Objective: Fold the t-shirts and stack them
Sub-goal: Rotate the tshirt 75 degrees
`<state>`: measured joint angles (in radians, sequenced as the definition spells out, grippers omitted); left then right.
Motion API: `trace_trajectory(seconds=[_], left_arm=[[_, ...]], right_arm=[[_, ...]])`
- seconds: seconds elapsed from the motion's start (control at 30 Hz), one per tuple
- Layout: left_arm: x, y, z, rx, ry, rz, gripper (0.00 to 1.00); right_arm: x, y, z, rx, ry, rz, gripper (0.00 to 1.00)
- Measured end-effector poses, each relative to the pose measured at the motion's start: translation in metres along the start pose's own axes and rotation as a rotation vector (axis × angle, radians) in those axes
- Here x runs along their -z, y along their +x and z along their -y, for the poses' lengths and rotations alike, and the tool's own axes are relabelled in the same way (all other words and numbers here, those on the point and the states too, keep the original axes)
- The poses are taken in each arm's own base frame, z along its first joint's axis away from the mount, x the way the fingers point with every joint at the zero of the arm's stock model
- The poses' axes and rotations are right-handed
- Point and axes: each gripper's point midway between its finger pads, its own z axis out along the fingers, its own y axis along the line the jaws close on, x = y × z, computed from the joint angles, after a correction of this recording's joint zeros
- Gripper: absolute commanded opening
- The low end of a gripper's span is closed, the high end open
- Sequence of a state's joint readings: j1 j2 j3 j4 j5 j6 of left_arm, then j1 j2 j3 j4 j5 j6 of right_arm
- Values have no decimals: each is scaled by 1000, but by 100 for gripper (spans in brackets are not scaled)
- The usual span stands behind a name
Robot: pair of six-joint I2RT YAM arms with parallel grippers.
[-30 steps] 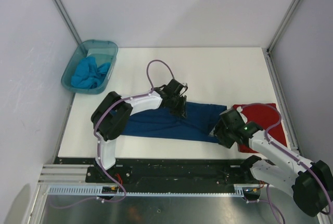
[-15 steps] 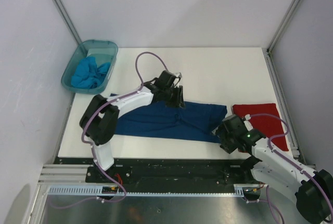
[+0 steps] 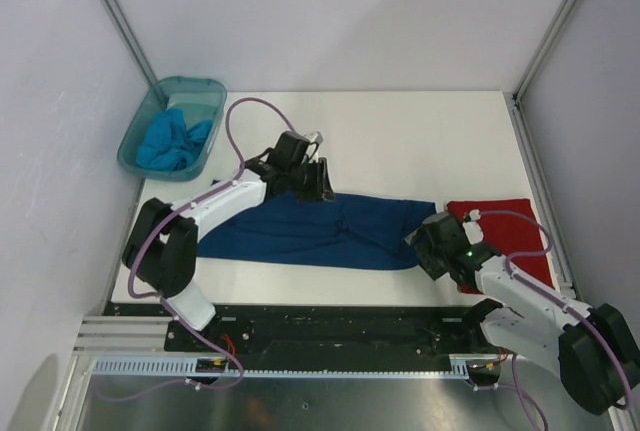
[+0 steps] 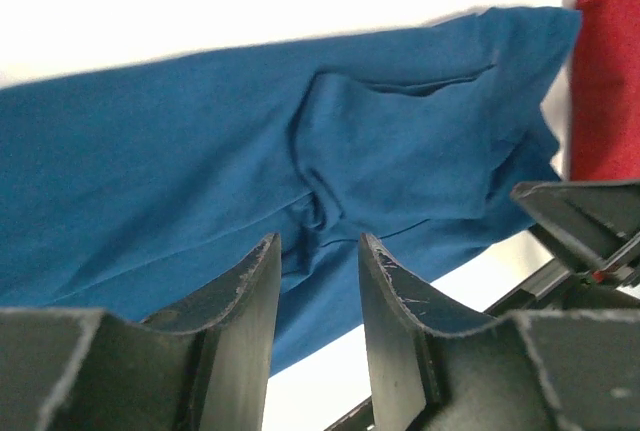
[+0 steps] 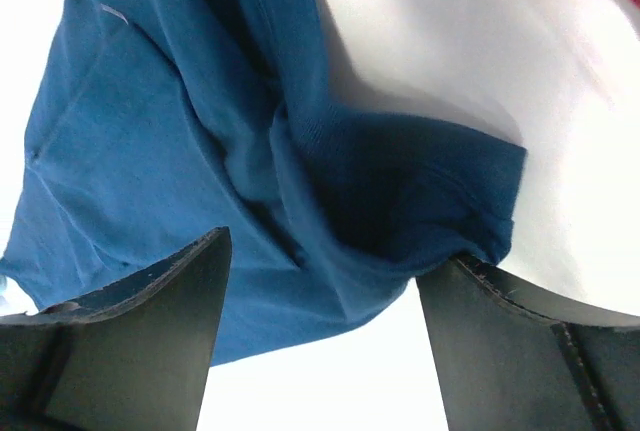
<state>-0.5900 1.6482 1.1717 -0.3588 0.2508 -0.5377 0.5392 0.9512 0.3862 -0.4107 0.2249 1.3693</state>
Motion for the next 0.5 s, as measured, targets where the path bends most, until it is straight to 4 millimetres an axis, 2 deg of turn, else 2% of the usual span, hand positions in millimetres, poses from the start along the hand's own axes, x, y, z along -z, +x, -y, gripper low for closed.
trace_trajectory(seconds=[0.17,0.33,0.5], left_arm=[[5,8,-21,28,-36,-14,41],[17,6,-27,33,-40,5,41],[26,8,-29,31,-34,12,41]], right_arm=[[-15,-17,-12,0,-6,32,68],[-35,-47,-23,5,26,56,64],[-55,-83,-32,-5,40,73,46]])
